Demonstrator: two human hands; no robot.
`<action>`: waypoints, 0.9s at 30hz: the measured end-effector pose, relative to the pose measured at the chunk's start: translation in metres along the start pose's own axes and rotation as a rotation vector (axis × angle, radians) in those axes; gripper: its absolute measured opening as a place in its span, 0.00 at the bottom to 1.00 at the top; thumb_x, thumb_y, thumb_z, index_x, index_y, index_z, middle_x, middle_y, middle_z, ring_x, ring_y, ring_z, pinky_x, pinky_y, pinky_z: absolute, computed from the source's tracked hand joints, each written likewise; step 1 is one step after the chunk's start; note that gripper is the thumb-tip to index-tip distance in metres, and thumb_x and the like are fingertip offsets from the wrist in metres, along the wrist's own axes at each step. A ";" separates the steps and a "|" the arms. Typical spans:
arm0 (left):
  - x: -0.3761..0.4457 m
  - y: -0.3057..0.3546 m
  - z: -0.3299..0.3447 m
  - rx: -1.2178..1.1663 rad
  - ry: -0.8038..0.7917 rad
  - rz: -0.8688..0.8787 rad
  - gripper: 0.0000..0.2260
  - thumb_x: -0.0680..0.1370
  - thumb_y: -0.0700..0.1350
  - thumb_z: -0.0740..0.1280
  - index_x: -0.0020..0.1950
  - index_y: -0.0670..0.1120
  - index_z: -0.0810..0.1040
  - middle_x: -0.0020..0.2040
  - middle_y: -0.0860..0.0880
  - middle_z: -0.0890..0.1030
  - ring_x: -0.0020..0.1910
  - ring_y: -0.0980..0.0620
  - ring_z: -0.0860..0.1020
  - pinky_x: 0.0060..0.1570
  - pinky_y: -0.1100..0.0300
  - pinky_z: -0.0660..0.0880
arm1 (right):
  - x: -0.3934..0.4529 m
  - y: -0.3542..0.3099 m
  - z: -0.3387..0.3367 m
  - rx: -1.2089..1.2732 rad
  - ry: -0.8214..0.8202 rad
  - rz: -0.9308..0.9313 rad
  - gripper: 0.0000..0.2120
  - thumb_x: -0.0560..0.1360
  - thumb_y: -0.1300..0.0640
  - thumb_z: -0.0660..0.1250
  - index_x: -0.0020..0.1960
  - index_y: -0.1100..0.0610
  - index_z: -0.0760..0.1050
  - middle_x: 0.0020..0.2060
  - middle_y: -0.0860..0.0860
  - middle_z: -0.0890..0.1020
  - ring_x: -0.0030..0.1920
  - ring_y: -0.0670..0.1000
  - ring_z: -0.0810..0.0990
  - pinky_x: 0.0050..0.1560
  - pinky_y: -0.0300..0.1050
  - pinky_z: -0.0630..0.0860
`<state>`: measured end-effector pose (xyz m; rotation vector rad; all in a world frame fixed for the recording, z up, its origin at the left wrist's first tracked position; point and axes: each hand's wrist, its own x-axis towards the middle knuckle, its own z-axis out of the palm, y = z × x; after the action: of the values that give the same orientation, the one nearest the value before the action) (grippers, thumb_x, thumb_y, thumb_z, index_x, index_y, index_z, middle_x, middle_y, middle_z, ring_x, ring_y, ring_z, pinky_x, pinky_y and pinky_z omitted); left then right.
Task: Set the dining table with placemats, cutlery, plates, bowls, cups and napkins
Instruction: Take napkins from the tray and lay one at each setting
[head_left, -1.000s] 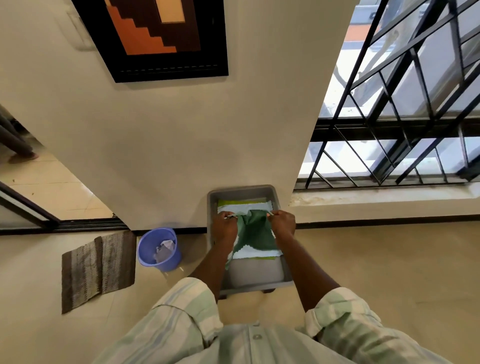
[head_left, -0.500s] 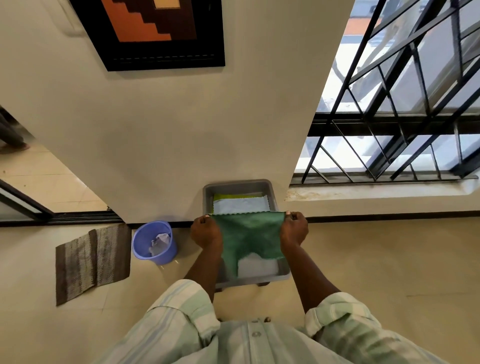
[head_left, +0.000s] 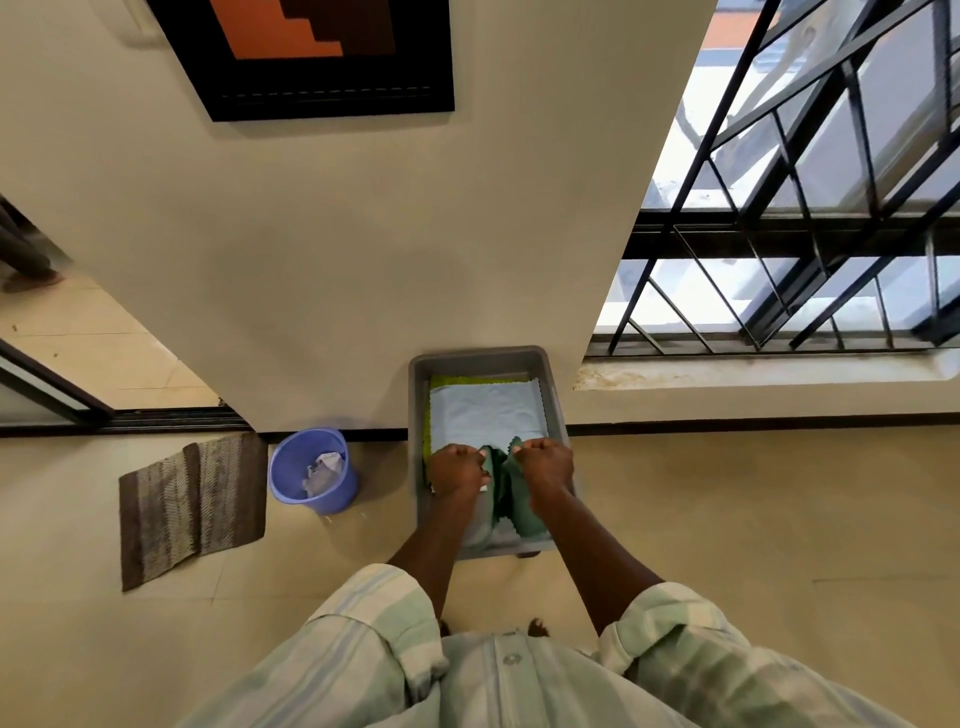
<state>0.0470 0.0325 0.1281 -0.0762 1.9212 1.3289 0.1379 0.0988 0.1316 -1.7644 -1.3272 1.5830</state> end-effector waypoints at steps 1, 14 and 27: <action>-0.001 -0.001 0.003 0.012 -0.008 0.002 0.07 0.73 0.37 0.73 0.37 0.43 0.78 0.40 0.40 0.83 0.37 0.42 0.83 0.42 0.46 0.82 | -0.002 0.002 0.002 0.020 -0.012 -0.004 0.11 0.71 0.66 0.71 0.33 0.55 0.76 0.33 0.51 0.80 0.36 0.50 0.78 0.41 0.45 0.75; -0.002 0.005 0.008 0.096 -0.015 0.110 0.09 0.67 0.32 0.76 0.38 0.44 0.80 0.43 0.44 0.84 0.44 0.46 0.83 0.41 0.60 0.81 | -0.010 0.006 0.007 -0.147 -0.152 -0.215 0.12 0.74 0.69 0.64 0.42 0.56 0.84 0.37 0.53 0.84 0.41 0.55 0.84 0.44 0.52 0.81; -0.001 0.003 0.009 0.175 -0.075 0.286 0.08 0.73 0.37 0.70 0.37 0.49 0.81 0.40 0.47 0.83 0.44 0.46 0.82 0.49 0.51 0.81 | -0.017 0.000 0.012 -0.147 -0.031 -0.281 0.10 0.76 0.67 0.64 0.41 0.58 0.81 0.35 0.52 0.81 0.37 0.50 0.80 0.36 0.38 0.75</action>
<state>0.0511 0.0410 0.1300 0.3426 2.0297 1.3174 0.1284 0.0807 0.1376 -1.5558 -1.6623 1.3939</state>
